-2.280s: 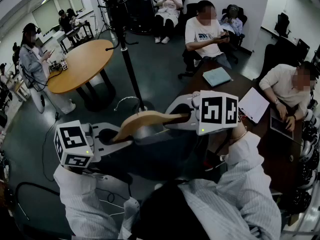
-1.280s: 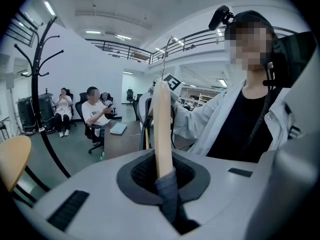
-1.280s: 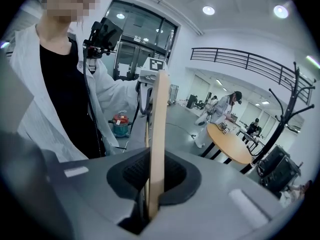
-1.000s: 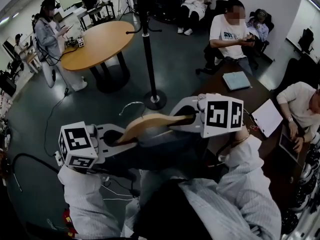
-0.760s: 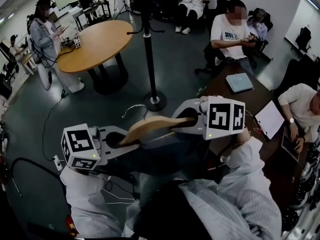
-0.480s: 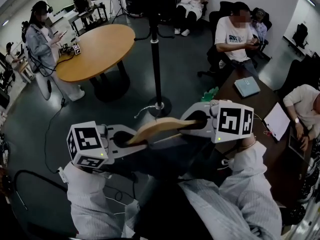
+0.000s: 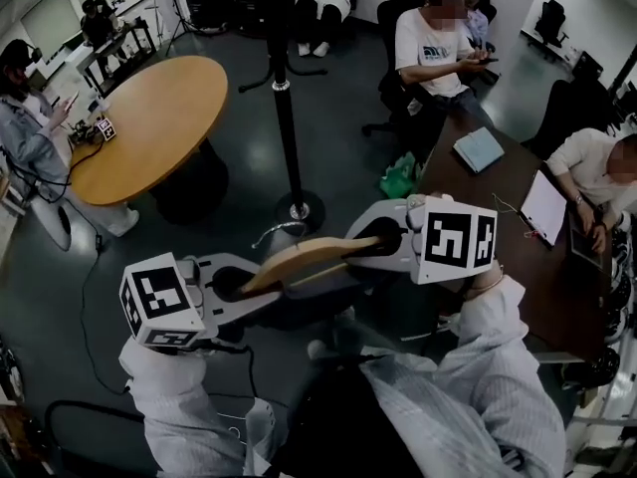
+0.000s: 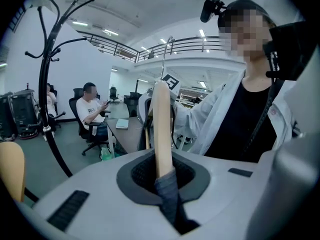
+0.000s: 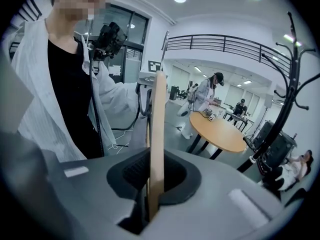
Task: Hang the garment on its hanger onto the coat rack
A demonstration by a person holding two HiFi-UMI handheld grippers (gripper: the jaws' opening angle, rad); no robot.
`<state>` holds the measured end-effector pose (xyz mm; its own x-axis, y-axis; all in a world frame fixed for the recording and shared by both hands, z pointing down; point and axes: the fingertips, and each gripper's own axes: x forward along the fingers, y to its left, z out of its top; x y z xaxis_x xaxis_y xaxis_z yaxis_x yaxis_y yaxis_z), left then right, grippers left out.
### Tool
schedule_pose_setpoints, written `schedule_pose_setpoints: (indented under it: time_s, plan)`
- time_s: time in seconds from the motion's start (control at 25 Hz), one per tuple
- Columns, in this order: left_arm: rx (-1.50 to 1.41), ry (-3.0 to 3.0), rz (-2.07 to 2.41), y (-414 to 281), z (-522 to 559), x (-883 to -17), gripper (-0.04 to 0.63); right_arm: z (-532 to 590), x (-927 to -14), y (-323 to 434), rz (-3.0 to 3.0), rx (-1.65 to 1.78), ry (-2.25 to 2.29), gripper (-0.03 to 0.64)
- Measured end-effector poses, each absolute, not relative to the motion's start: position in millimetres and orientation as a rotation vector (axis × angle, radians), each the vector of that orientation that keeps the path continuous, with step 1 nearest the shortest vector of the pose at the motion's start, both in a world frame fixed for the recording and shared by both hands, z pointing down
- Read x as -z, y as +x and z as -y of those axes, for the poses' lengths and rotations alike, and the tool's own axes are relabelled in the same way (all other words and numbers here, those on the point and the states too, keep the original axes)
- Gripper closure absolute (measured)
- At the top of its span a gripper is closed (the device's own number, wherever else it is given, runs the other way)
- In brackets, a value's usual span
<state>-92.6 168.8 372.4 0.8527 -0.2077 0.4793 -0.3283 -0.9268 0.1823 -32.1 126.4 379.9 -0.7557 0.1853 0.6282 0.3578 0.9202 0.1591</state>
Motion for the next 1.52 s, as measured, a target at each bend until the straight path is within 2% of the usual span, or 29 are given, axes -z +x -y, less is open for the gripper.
schedule_pose_setpoints:
  time_s: [0.28, 0.92, 1.28, 1.52]
  plan:
    - [-0.693, 2.768, 0.388, -120, -76, -389, 0.580, -35, -396, -59, 2.462, 0.362, -0.346, 0.594]
    - [-0.727, 2.828, 0.359, -156, 163, -334, 0.580, 205, -342, -95, 2.472, 0.472, -0.277, 0.594]
    - [-0.740, 2.904, 0.230, -205, 256, -327, 0.580, 290, -334, -141, 2.453, 0.456, -0.131, 0.594]
    - [-0.774, 2.918, 0.222, -196, 285, -289, 0.580, 312, -296, -131, 2.469, 0.476, -0.061, 0.594]
